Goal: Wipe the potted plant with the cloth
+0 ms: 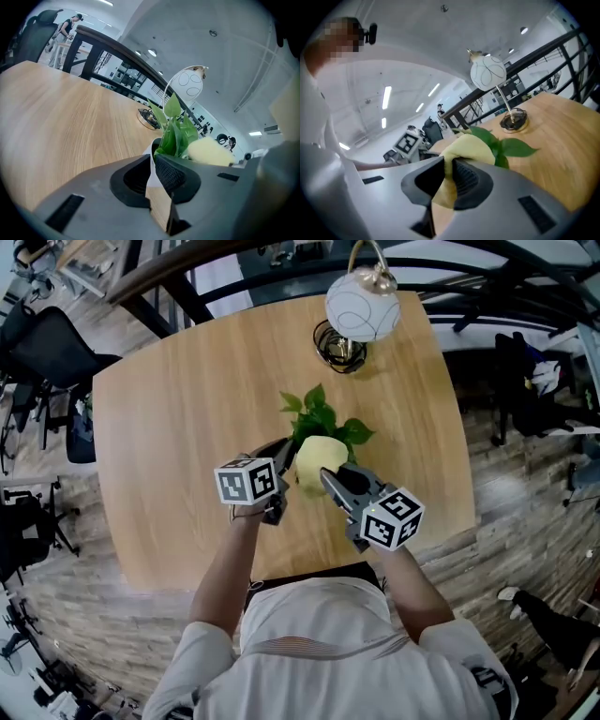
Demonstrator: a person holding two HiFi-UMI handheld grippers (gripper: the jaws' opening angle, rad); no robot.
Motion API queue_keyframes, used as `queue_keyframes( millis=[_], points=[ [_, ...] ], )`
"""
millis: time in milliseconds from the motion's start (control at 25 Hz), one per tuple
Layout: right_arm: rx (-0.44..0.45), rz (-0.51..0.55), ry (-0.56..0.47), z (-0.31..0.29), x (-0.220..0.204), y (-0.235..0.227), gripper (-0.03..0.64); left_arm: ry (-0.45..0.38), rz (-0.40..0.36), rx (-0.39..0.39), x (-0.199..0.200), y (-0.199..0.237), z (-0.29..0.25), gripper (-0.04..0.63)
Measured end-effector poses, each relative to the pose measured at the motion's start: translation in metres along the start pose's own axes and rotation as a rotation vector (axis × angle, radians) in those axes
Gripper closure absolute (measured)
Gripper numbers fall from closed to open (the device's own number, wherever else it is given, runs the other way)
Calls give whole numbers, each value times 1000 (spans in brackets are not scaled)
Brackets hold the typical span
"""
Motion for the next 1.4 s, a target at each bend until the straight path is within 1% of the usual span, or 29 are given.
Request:
queue_keyframes(
  millis=[80, 160, 240, 400, 480, 560, 640, 720, 800, 840, 920, 960, 1040, 1080, 1280, 1400],
  points=[
    [-80, 4, 14, 7, -21, -22, 523, 2, -4, 1, 0, 0, 0, 561],
    [-122, -34, -15, 22, -27, -44, 523, 3, -10, 2, 0, 0, -1, 561],
    [-167, -59, -25, 36, -27, -65, 523, 2, -9, 1, 1, 1, 0, 561],
    [-279, -82, -12, 62, -26, -101, 523, 0, -2, 1, 1, 1, 1, 561],
    [-305, -85, -49, 75, -13, -104, 523, 2, -2, 3, 1, 0, 0, 561],
    [-276, -70, -122, 81, 14, -91, 523, 1, -3, 4, 1, 0, 0, 561],
    [-200, -28, -189, 76, 44, -67, 523, -2, -2, 4, 2, 0, 0, 561],
    [-104, 9, -220, 62, 67, -42, 523, -3, -2, 6, 1, 0, 1, 561],
    [-16, 21, -208, 39, 77, -23, 523, -3, 0, 6, 0, 0, 0, 561],
    [17, 27, -181, 25, 77, -17, 523, -3, 0, 6, 0, 0, 1, 561],
    [54, 44, -103, -7, 68, -12, 522, -6, 1, 8, 0, 0, 1, 561],
    [55, 44, -64, -21, 62, -14, 522, -7, 1, 8, 1, 0, 1, 561],
    [11, 14, -18, -36, 50, -29, 522, -8, 4, 7, 1, 0, 1, 561],
    [-23, -14, -16, -36, 46, -41, 522, -8, 4, 5, 0, 0, 0, 561],
    [-190, -202, -87, 6, 34, -107, 522, -8, 3, -1, 1, 1, 0, 561],
    [-279, -273, -93, 34, 19, -140, 522, -8, 2, 4, 1, 2, 0, 561]
  ],
)
Point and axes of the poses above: the fingertips, and each gripper's own axes: z backward along the fingers, y to its left, x out of its top, the point moved 2 cm from there along z, backward along the fingers, and after that the axes turned 1 degree about z, right-handed, at the moved point
